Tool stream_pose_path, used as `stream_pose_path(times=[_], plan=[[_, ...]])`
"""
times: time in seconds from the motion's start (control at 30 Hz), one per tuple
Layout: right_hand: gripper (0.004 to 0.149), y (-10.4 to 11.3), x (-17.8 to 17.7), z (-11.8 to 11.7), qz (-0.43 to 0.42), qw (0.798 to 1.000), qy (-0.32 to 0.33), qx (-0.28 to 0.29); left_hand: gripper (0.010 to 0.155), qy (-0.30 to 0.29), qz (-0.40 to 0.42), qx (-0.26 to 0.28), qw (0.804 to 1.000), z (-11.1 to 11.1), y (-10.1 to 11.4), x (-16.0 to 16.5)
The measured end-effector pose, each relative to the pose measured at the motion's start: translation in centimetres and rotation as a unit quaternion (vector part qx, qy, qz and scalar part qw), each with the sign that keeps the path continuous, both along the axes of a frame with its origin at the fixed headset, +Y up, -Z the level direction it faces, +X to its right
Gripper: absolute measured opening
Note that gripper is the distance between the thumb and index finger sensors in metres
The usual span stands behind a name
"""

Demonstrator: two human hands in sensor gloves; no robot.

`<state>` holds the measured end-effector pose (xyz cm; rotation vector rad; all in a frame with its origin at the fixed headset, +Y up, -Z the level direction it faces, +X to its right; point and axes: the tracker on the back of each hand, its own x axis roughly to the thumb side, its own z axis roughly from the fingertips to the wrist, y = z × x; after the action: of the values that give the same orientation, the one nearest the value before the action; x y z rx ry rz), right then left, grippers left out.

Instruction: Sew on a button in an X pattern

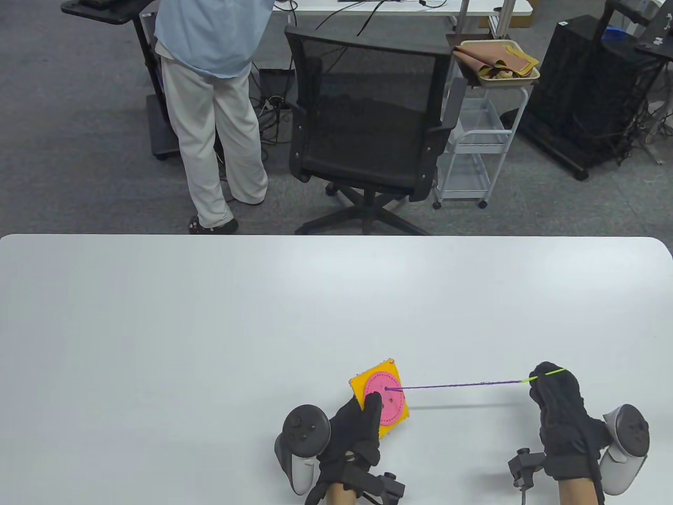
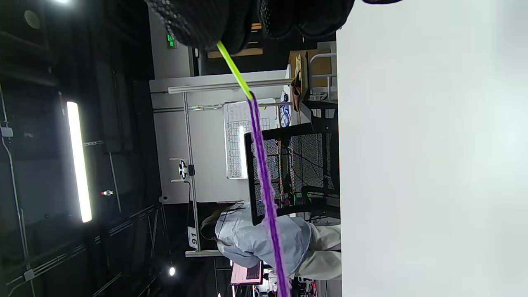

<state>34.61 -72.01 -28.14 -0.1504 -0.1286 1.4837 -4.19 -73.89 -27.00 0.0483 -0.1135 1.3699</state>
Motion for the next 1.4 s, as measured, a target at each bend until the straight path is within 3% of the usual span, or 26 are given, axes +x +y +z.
stream_pose_path(times=[0.5, 0.83, 1.4], plan=[[0.037, -0.3, 0.8, 0.1, -0.035, 0.999, -0.012, -0.011, 0.056, 0.059, 0.025, 0.000, 0.998, 0.1, -0.4, -2.2], [0.039, -0.1, -0.2, 0.1, -0.004, 1.000, -0.026, -0.008, 0.055, 0.022, -0.004, 0.001, 1.000, -0.1, -0.3, -0.6], [0.039, 1.1, -5.7, 0.6, 0.120, 0.990, 0.048, 0.048, 0.056, -0.029, -0.055, 0.004, 0.998, -0.3, -0.4, 2.2]])
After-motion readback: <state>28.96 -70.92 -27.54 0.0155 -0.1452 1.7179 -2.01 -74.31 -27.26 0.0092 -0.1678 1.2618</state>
